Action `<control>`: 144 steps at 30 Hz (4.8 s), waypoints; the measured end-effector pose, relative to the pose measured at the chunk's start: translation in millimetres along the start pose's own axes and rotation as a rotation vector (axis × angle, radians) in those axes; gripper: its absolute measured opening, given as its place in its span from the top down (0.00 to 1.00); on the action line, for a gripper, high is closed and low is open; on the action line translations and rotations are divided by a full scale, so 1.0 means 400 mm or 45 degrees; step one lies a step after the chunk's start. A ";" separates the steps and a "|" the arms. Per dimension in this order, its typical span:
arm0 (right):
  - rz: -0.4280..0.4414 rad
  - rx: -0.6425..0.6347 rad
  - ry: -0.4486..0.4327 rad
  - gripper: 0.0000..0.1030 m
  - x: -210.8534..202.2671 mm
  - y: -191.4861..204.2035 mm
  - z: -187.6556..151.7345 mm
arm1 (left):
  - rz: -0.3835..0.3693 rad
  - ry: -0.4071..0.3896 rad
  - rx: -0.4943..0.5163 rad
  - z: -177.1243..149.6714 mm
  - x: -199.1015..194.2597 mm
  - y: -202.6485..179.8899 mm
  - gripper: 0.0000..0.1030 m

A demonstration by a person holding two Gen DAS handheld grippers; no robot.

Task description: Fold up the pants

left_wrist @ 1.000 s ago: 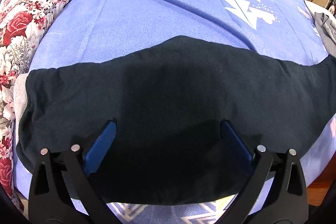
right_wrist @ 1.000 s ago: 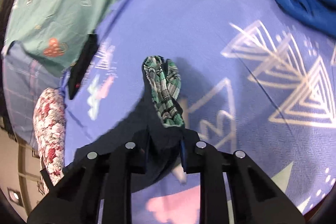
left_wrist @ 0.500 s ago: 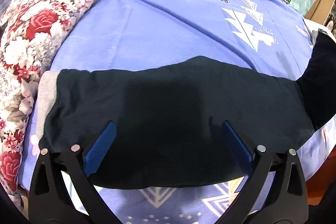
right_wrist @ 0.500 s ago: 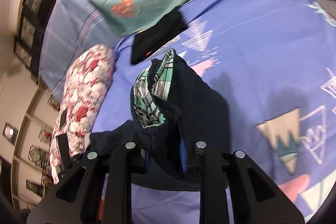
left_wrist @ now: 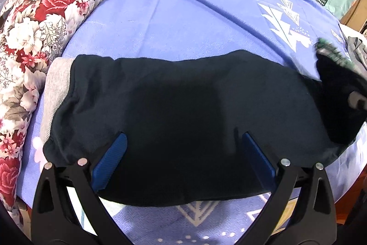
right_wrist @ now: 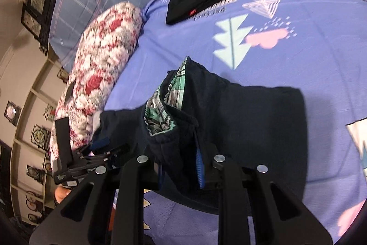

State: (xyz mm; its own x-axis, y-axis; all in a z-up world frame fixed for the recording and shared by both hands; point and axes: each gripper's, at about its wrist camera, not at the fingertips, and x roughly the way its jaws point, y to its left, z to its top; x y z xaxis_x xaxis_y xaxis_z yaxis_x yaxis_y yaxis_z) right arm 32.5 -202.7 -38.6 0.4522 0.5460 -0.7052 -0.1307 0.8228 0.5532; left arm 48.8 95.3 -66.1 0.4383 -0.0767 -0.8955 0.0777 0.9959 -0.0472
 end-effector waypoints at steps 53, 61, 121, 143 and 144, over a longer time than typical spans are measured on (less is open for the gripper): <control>-0.243 0.062 -0.051 0.83 -0.038 -0.213 0.049 | -0.151 0.015 0.111 0.076 -0.039 -0.183 0.02; -0.221 -0.073 0.008 0.82 -0.095 -0.170 -0.061 | -0.207 0.039 0.170 0.093 -0.021 -0.258 0.02; -0.151 -0.116 -0.047 0.49 -0.100 -0.127 -0.037 | -0.196 -0.005 -0.280 0.000 -0.152 0.110 0.02; -0.208 -0.225 0.064 0.39 -0.068 -0.100 -0.119 | -0.354 0.104 -0.801 -0.020 -0.008 0.349 0.02; -0.203 -0.223 0.062 0.39 -0.068 -0.103 -0.119 | -0.345 0.100 -0.768 -0.013 -0.004 0.348 0.02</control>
State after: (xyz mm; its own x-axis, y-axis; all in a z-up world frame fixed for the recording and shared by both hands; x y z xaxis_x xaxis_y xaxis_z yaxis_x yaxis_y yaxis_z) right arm -16.5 -243.9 -63.2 0.4366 0.4106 -0.8005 -0.2140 0.9116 0.3508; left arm 54.2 234.4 -73.6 0.4055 -0.3471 -0.8456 -0.3485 0.7965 -0.4941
